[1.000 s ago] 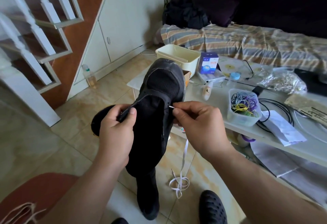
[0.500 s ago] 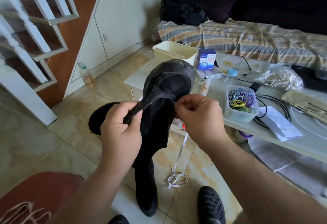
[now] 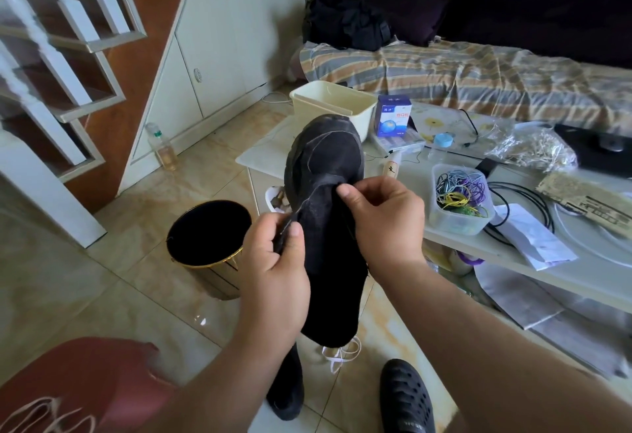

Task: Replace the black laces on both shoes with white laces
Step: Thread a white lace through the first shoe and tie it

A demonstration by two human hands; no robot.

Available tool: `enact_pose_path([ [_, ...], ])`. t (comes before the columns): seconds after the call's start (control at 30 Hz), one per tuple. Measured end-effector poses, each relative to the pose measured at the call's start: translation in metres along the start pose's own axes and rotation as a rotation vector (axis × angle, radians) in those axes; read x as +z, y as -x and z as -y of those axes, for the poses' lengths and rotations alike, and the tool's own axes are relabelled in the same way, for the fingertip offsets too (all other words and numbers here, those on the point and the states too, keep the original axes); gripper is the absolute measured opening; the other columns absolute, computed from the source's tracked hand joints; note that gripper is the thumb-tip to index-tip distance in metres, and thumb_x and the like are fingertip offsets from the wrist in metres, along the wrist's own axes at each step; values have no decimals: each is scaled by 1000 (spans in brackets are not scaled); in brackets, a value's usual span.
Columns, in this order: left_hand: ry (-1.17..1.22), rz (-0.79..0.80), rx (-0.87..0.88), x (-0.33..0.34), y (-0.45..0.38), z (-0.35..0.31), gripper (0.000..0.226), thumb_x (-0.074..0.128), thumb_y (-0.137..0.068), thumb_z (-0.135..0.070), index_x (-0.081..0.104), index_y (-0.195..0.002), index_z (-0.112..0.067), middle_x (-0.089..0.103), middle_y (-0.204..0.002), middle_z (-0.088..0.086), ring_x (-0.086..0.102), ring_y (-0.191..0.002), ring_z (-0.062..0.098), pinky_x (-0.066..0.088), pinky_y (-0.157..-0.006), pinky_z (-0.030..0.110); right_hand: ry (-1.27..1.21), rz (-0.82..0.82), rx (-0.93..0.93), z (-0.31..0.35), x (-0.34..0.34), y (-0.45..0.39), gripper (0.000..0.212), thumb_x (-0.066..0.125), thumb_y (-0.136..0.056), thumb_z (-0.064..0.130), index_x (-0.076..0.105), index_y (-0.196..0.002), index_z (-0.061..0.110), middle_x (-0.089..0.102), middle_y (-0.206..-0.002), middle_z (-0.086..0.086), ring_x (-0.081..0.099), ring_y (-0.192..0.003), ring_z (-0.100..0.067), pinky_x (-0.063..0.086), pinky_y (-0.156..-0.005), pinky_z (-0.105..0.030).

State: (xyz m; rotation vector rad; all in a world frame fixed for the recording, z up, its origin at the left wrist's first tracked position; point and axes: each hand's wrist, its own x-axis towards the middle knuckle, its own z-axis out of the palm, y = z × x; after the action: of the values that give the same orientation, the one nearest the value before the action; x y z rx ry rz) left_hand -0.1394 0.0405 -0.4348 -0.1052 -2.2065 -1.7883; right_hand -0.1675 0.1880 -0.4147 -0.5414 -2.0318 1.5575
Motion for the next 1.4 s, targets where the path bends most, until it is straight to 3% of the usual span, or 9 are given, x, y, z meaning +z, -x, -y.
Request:
enact_pose_path([
  [0.1,28,-25,-22,4,2,-1,16,49,-97,-39,61,-92,-29,65,-94,2,61,-88,20,50,-79,30,94,74,-74,0,-2,2,12,86,-82,40,77,-86,33,74,-82,19,67,-77,3,51,-77,-21],
  [0.2,29,-51,-39,3,-1,1,14,52,-103,-34,62,-97,-27,65,-101,7,61,-93,21,51,-83,33,279,149,-309,-5,2,8,34,86,-81,38,78,-111,24,71,-106,11,66,-92,-5,50,-88,-21],
  [0.3,13,-33,-32,2,-1,2,13,54,-106,-28,62,-96,-26,64,-102,8,60,-91,19,49,-83,31,360,155,-363,-3,-1,6,25,76,-83,24,77,-108,23,70,-104,8,67,-88,-13,51,-87,-27],
  [0.4,-6,-27,-19,-1,-5,0,18,51,-99,-38,64,-96,-26,66,-98,4,63,-93,20,52,-83,34,371,137,-347,0,-10,-4,27,65,-86,14,73,-109,25,74,-103,12,67,-85,-12,43,-78,-18],
  [0.53,-3,-22,-33,-7,-11,-4,18,55,-105,-26,64,-90,-25,67,-84,3,62,-81,19,51,-75,33,384,185,-564,-3,-13,-9,35,53,-85,-2,65,-108,22,67,-103,2,62,-85,-24,52,-76,-39],
  [0.73,-5,-18,-57,-6,-11,-2,19,55,-105,-25,62,-87,-23,66,-81,1,61,-78,18,49,-72,30,534,173,-811,-20,-4,-19,43,59,-86,2,77,-118,24,68,-112,-9,69,-88,-36,59,-71,-42],
  [0.93,-144,48,-16,-9,-15,4,11,58,-103,-25,64,-93,-27,69,-85,-9,62,-83,6,44,-71,16,569,146,-792,-26,0,-23,20,64,-88,13,80,-98,19,69,-95,-8,66,-75,-37,57,-60,-42],
  [1.13,-243,87,-45,-17,-23,6,4,62,-102,-28,63,-98,-27,67,-83,-10,62,-80,0,41,-64,10,603,231,-745,-32,1,-20,24,69,-92,8,72,-109,24,61,-101,-6,61,-79,-37,56,-62,-41],
  [1.4,-626,585,-355,-17,-42,23,26,65,-94,-30,49,-112,-24,67,-99,4,67,-86,21,59,-76,42,568,453,-640,-31,16,7,5,64,-96,18,65,-98,22,48,-115,3,39,-107,-25,48,-86,-53],
])
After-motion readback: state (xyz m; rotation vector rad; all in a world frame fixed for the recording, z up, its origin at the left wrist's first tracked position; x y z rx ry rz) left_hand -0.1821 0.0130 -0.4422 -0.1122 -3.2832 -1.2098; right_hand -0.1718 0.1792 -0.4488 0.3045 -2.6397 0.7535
